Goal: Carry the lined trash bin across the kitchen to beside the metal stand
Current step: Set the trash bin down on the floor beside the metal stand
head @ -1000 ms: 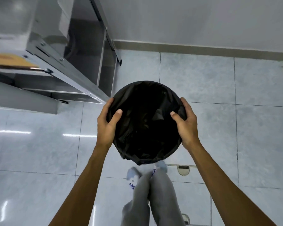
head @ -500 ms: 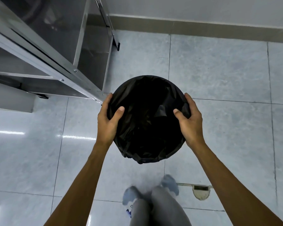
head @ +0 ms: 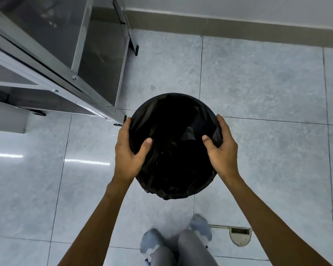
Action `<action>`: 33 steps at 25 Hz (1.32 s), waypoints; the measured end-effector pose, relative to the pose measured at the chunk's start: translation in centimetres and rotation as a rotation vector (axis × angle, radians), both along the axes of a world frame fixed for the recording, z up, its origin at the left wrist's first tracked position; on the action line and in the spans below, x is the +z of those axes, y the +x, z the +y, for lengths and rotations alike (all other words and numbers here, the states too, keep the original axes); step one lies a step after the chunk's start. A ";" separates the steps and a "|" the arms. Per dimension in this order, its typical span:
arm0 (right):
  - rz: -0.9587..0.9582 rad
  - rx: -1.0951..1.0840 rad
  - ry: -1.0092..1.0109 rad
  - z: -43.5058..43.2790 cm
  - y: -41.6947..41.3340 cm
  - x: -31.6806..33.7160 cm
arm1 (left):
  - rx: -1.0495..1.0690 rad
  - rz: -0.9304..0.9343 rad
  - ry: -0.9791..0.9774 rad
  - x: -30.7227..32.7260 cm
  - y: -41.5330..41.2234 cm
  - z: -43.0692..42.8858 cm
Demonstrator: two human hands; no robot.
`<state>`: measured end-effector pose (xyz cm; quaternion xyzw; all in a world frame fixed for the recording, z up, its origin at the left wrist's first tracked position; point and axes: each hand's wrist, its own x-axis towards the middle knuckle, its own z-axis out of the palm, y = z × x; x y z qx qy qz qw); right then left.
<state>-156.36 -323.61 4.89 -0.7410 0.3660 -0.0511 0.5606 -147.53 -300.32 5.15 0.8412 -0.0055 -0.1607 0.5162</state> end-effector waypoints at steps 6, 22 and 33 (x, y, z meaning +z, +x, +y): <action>0.020 0.086 -0.076 0.3 -0.3 -0.7 | -0.076 -0.054 0.148 -0.5 -0.2 0.6; -0.078 0.087 -0.119 -4.4 8.5 -1.8 | -0.054 -0.132 0.128 -1.4 8.6 -3.5; -0.135 0.075 -0.170 -8.1 16.4 -2.8 | -0.124 -0.182 0.148 -1.4 17.2 -6.9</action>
